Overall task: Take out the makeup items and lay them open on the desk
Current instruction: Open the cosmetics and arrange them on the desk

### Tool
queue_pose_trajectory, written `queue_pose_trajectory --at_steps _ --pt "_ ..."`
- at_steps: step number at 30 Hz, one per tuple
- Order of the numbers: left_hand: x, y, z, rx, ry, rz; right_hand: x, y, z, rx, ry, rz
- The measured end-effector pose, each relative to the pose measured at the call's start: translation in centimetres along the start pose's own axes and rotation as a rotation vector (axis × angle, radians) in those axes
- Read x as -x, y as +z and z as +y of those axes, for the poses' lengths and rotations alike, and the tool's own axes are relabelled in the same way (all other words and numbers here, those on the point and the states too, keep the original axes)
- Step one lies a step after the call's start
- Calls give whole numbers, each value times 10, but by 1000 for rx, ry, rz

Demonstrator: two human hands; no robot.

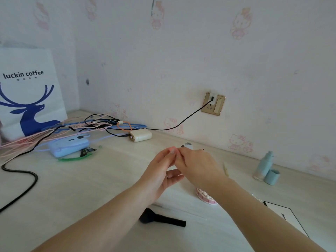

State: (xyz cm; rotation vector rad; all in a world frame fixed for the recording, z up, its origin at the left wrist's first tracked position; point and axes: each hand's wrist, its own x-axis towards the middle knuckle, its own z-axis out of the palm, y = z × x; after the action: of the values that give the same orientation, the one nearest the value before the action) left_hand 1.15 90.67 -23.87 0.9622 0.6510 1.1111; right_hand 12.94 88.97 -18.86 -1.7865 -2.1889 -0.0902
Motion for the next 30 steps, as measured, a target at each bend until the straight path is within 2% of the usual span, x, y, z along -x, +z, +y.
queue_pose_trajectory --at_steps 2,7,10,13,16,17,20,22,25,30 --pt "0 -1 0 22 -21 7 -2 -5 3 -36 37 -9" --pt "0 -6 3 65 -97 -11 -13 0 22 -346 169 -42" --pt "0 -9 2 -14 -26 67 -14 5 31 -503 264 -20" --pt "0 -13 1 -87 50 170 -15 7 36 -807 404 -23" --pt "-1 -14 2 -153 51 161 -16 7 34 -942 456 -42" --pt "-1 -15 2 -231 57 148 -16 7 34 -953 465 -46" --pt "-9 -28 0 -722 149 132 -16 10 36 -955 479 -53" --pt "-14 -38 -3 -957 163 129 -15 13 37 -901 482 -62" --pt "-20 -47 -6 -1207 142 98 -16 21 36 -770 456 -97" --pt "-28 -57 -9 -1488 35 101 -28 39 39 -742 434 -162"
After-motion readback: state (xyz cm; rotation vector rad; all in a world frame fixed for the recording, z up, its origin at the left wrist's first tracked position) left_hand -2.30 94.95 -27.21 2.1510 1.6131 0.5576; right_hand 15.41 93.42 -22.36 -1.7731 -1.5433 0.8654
